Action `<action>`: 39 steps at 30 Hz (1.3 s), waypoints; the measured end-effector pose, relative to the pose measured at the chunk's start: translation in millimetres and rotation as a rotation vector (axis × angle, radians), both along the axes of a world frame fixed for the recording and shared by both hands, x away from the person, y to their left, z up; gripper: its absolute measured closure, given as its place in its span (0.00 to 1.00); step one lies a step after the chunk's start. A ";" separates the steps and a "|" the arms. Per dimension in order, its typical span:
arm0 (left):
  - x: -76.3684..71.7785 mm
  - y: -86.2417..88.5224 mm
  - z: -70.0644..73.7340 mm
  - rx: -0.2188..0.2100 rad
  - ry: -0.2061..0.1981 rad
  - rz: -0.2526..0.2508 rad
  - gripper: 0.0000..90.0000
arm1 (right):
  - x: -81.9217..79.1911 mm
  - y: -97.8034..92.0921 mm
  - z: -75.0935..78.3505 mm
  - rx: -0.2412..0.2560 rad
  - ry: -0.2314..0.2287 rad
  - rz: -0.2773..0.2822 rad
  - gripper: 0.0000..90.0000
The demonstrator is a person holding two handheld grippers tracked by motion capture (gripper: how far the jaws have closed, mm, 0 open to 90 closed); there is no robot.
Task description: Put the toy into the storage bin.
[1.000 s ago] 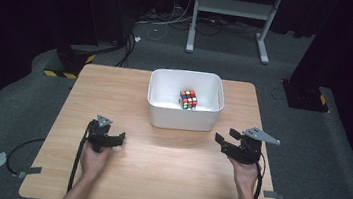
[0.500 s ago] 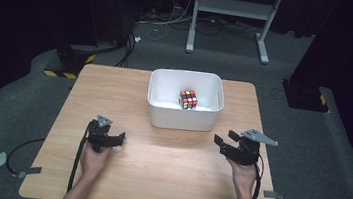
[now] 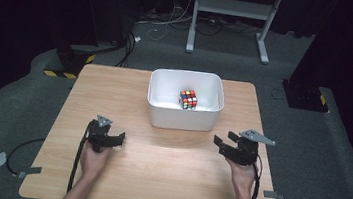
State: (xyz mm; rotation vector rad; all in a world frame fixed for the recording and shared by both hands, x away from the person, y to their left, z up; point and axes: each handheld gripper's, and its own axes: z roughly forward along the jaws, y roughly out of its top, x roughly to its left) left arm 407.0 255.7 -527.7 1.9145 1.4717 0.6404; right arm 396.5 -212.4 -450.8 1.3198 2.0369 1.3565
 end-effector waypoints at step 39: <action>0.2 -0.1 0.0 0.000 0.001 0.000 0.18 | 18.6 -3.3 -22.3 -0.069 0.070 -0.065 0.39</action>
